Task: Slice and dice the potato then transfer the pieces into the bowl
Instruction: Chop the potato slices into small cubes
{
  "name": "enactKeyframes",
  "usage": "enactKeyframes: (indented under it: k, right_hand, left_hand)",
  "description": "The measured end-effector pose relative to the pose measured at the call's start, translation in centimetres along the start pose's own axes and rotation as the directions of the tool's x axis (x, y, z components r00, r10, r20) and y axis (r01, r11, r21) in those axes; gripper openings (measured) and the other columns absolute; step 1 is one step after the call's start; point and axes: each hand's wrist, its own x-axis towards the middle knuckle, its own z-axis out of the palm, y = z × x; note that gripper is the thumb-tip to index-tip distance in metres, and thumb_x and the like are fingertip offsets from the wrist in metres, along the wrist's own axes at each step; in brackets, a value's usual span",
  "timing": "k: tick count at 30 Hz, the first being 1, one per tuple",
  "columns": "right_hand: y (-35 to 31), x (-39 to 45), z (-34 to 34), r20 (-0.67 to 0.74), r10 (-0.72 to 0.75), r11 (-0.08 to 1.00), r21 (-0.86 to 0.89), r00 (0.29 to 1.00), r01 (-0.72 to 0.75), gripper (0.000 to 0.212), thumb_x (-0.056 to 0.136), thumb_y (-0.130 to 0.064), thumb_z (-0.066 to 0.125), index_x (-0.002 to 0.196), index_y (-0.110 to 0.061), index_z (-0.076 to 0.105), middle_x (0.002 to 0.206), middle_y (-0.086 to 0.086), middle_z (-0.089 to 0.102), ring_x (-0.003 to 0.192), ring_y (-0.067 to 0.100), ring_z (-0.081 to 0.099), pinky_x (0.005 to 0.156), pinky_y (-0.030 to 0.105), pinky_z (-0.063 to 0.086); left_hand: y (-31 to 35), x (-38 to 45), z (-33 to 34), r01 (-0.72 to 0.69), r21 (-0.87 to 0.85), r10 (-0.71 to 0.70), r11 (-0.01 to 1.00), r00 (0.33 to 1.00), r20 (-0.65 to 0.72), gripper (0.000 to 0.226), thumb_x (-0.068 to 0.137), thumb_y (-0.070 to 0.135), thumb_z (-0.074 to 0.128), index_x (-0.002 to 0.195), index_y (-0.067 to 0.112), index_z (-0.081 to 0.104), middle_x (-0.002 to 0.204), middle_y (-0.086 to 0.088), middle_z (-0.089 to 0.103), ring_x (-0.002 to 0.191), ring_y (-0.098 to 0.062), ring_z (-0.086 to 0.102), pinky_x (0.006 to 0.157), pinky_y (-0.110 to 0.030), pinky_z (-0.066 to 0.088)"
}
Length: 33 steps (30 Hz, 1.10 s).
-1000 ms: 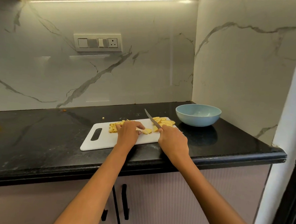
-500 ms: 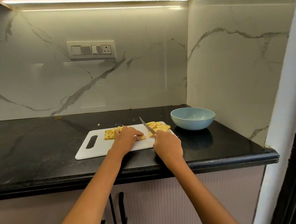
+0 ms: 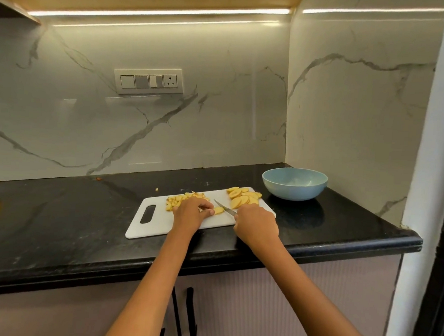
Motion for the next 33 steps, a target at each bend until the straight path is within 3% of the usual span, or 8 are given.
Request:
enactKeyframes:
  k: [8, 16, 19, 24, 29, 33]
  right_hand:
    - [-0.3, -1.3, 0.4, -0.069, 0.058, 0.994, 0.096, 0.996, -0.052, 0.020, 0.096, -0.020, 0.048, 0.111, -0.011, 0.059, 0.103, 0.005, 0.063, 0.090, 0.017, 0.062, 0.077, 0.025, 0.048]
    - [-0.9, -1.4, 0.0, -0.014, 0.058, 0.994, 0.091, 0.998, -0.056, 0.023, 0.097, -0.023, 0.048, 0.113, -0.010, 0.057, 0.105, 0.006, 0.062, 0.093, 0.017, 0.061, 0.073, 0.023, 0.043]
    - [-1.1, -1.5, -0.2, -0.007, 0.054, 0.996, 0.078, 0.998, -0.054, 0.024, 0.097, -0.023, 0.048, 0.116, -0.010, 0.056, 0.107, 0.006, 0.062, 0.094, 0.017, 0.061, 0.074, 0.024, 0.044]
    - [-2.4, -1.7, -0.3, -0.009, 0.025, 1.000, 0.012, 1.000, -0.025, 0.028, 0.098, -0.017, 0.046, 0.123, -0.009, 0.052, 0.116, 0.009, 0.060, 0.102, 0.020, 0.060, 0.085, 0.028, 0.047]
    - [-4.0, -0.7, -0.1, 0.010, -0.005, 0.998, -0.069, 1.000, 0.005, 0.029, 0.098, -0.009, 0.044, 0.126, -0.008, 0.050, 0.119, 0.010, 0.057, 0.105, 0.021, 0.058, 0.076, 0.025, 0.041]
    - [-3.6, -1.6, 0.1, 0.000, -0.047, 0.992, -0.120, 0.999, 0.047, 0.028, 0.098, -0.009, 0.042, 0.125, -0.007, 0.051, 0.117, 0.010, 0.058, 0.102, 0.021, 0.060, 0.081, 0.028, 0.044]
  left_hand:
    - [0.2, -0.3, 0.0, -0.004, 0.021, 0.005, 1.000, 1.000, -0.025, 0.026, 0.086, 0.032, 0.064, 0.111, 0.023, 0.068, 0.119, 0.005, 0.065, 0.106, -0.015, 0.057, 0.098, -0.042, 0.038]
    - [0.6, -0.5, -0.1, -0.038, 0.050, 0.039, 0.998, 0.999, -0.028, 0.019, 0.086, 0.032, 0.064, 0.101, 0.026, 0.073, 0.112, 0.008, 0.067, 0.104, -0.014, 0.055, 0.095, -0.039, 0.037]
    - [0.4, -0.4, -0.1, -0.025, 0.036, 0.026, 0.999, 0.999, -0.030, 0.017, 0.084, 0.031, 0.066, 0.097, 0.025, 0.074, 0.111, 0.008, 0.068, 0.107, -0.014, 0.055, 0.099, -0.045, 0.037]
    - [0.5, -0.1, -0.1, 0.005, 0.056, -0.004, 0.998, 1.000, -0.020, 0.014, 0.083, 0.032, 0.067, 0.093, 0.028, 0.075, 0.112, 0.009, 0.067, 0.112, -0.015, 0.053, 0.098, -0.040, 0.030]
    - [1.0, -0.2, -0.4, 0.021, 0.087, -0.019, 0.996, 1.000, -0.023, 0.014, 0.084, 0.035, 0.066, 0.093, 0.029, 0.074, 0.109, 0.010, 0.068, 0.110, -0.015, 0.052, 0.097, -0.038, 0.028]
    - [0.8, -0.3, -0.3, 0.015, 0.097, -0.012, 0.995, 0.999, -0.031, 0.013, 0.084, 0.034, 0.066, 0.093, 0.029, 0.074, 0.111, 0.009, 0.067, 0.113, -0.016, 0.052, 0.100, -0.042, 0.027]
